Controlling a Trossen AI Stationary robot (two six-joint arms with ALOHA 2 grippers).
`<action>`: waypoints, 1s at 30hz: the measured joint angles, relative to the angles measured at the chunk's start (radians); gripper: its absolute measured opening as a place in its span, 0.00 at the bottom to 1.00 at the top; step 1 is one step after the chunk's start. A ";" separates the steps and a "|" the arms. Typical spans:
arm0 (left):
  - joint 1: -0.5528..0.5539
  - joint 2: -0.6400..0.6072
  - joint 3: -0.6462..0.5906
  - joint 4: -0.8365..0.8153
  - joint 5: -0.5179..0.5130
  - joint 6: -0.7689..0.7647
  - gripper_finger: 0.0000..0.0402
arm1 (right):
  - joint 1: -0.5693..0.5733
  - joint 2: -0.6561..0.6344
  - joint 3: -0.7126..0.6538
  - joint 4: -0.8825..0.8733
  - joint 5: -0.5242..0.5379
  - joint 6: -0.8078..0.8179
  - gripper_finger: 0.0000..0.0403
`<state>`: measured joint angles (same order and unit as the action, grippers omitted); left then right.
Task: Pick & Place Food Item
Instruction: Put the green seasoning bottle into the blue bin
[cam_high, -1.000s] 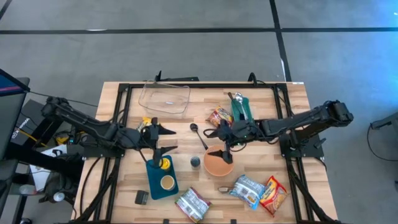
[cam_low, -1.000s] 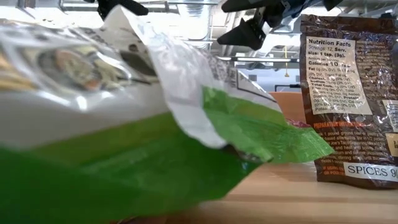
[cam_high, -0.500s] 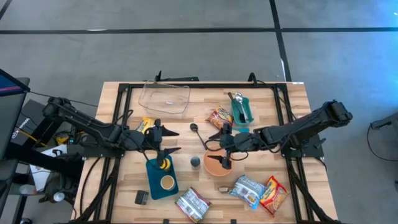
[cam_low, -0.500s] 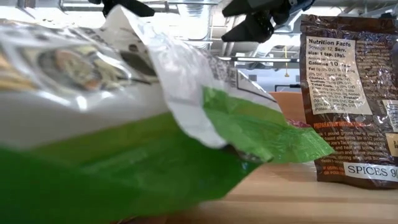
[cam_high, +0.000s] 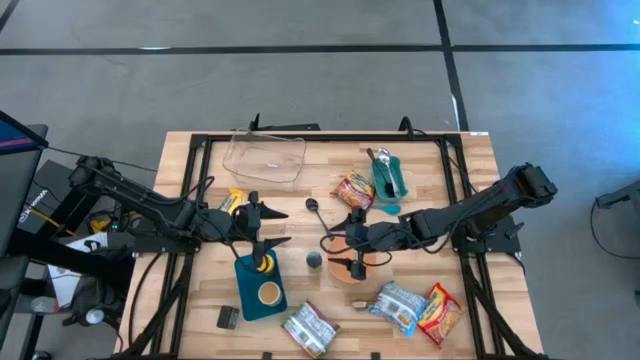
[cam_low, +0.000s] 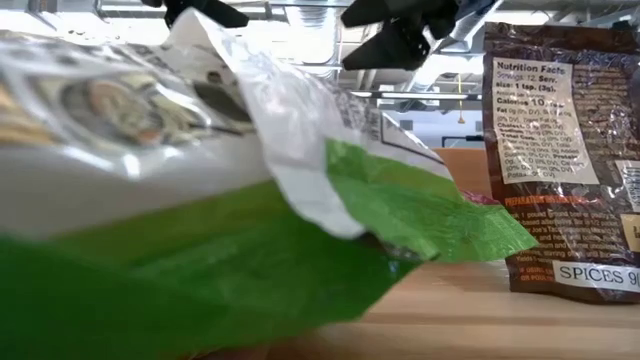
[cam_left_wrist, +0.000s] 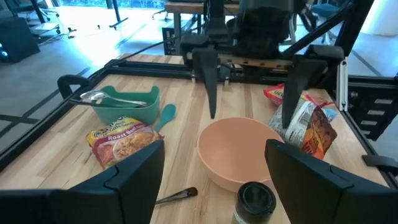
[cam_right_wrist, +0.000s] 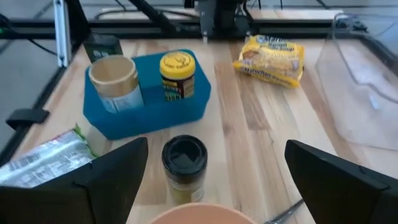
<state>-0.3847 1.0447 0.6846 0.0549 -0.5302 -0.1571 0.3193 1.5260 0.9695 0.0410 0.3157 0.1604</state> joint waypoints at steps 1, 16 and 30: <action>0.000 0.000 0.000 -0.008 0.000 0.000 0.68 | -0.002 0.015 0.009 -0.005 0.000 -0.001 0.92; -0.001 0.000 0.000 -0.041 0.025 -0.004 0.68 | -0.007 0.183 0.153 -0.122 -0.004 -0.010 0.92; -0.001 0.000 0.000 -0.041 0.053 -0.004 0.68 | -0.010 0.264 0.213 -0.176 -0.031 0.031 0.92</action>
<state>-0.3855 1.0447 0.6846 0.0143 -0.4769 -0.1616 0.3088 1.7901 1.1822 -0.1347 0.2842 0.1913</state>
